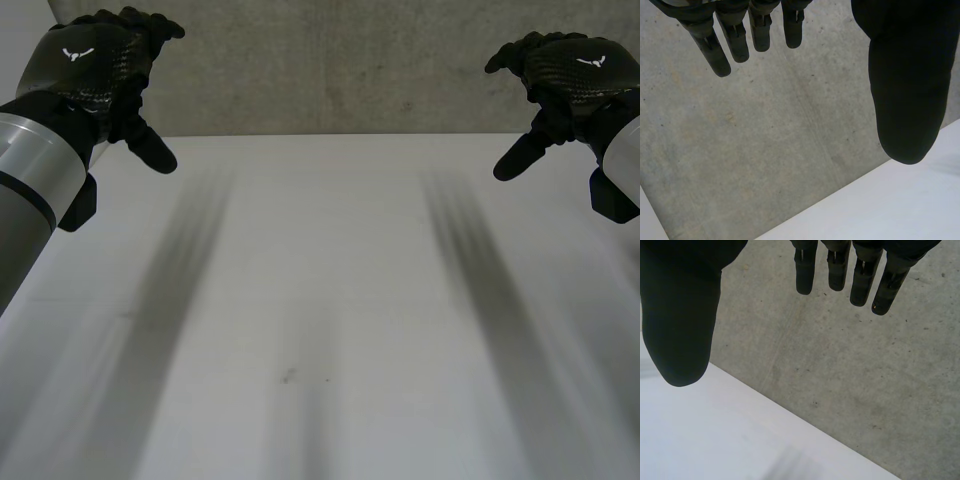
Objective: Fold the towel.
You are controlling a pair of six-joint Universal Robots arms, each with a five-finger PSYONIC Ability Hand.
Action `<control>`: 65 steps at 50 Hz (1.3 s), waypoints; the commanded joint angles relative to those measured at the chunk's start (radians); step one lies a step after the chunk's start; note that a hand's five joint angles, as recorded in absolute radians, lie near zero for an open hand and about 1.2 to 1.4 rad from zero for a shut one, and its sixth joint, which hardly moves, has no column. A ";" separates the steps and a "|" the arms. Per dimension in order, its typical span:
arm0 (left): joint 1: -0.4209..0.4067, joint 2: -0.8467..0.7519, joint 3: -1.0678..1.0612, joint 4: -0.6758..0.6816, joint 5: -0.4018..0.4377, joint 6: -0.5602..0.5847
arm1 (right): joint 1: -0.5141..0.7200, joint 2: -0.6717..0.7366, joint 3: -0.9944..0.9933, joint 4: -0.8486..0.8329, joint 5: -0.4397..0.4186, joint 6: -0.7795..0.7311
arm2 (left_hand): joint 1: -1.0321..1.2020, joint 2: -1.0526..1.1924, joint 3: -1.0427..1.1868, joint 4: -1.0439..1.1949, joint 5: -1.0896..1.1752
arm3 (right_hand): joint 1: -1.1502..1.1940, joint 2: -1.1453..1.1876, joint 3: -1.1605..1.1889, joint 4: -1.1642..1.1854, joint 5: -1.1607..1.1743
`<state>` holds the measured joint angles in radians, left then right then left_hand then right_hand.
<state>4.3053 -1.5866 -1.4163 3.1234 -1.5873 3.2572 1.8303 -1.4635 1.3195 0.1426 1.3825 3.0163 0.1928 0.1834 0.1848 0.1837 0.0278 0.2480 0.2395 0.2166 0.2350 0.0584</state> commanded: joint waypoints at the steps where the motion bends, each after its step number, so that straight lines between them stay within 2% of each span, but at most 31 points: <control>1: 0.001 0.005 -0.004 0.033 0.010 0.001 | 0.003 0.000 0.001 0.002 -0.002 0.003 | 0.003 0.012 0.011 0.012 -0.006 | -0.073 -0.065 -0.042 -0.060 -0.058; 14: -0.001 0.022 -0.021 0.046 0.017 0.001 | 0.006 0.002 0.020 -0.001 -0.040 0.004 | 0.003 0.012 0.011 0.012 -0.006 | -0.073 -0.065 -0.042 -0.060 -0.058; 65: -0.002 0.027 -0.046 0.103 0.015 0.004 | 0.003 0.005 0.021 -0.006 -0.040 -0.005 | 0.000 0.010 0.008 0.009 -0.009 | -0.073 -0.065 -0.042 -0.060 -0.058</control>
<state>4.3030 -1.5607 -1.4614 3.2263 -1.5720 3.2608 1.8336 -1.4597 1.3413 0.1364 1.3422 3.0125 0.1913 0.1811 0.1814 0.1824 0.0278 0.2480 0.2395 0.2166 0.2350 0.0584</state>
